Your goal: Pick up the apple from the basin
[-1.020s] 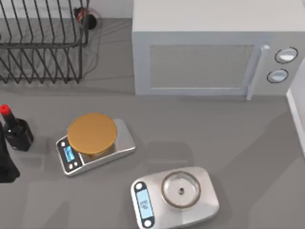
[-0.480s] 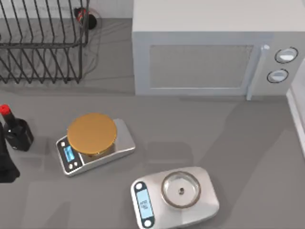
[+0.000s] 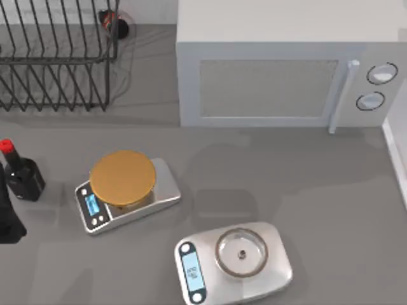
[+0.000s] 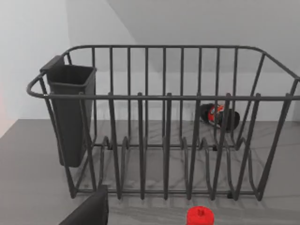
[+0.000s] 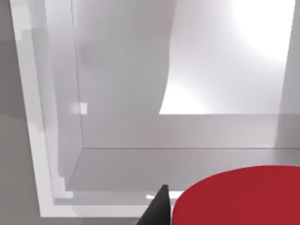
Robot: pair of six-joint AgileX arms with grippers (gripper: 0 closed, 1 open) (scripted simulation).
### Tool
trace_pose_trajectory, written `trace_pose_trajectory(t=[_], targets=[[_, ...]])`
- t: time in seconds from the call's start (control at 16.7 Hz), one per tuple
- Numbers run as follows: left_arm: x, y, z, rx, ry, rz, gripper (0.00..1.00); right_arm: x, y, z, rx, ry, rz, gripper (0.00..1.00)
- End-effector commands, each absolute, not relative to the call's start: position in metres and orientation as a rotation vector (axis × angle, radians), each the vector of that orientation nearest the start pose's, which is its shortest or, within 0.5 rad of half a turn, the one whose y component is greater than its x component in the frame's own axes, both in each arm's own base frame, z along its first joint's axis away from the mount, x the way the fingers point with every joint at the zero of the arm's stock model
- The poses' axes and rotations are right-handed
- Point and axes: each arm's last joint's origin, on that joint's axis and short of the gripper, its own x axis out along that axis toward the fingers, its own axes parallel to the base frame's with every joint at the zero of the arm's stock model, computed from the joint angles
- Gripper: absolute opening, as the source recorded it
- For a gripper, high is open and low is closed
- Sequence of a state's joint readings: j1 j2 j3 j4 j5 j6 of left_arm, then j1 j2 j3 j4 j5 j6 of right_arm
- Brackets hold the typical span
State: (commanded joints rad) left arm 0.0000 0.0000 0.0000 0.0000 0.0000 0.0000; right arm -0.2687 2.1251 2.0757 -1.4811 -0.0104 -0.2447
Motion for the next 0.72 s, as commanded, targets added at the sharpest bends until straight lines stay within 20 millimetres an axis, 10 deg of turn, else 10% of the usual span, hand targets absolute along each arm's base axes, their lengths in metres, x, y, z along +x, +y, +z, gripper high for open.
trace_pose_trajectory(t=[0.48, 0.72], targets=[[0.106, -0.001, 0.16, 0.0, 0.0, 0.0, 1.0, 0.401, -0.097, 0.284, 0.013, 1.522, -0.008, 0.0], [0.106, -0.001, 0.16, 0.0, 0.0, 0.0, 1.0, 0.401, -0.044, 0.286, 0.025, 1.538, 0.006, 0.0]])
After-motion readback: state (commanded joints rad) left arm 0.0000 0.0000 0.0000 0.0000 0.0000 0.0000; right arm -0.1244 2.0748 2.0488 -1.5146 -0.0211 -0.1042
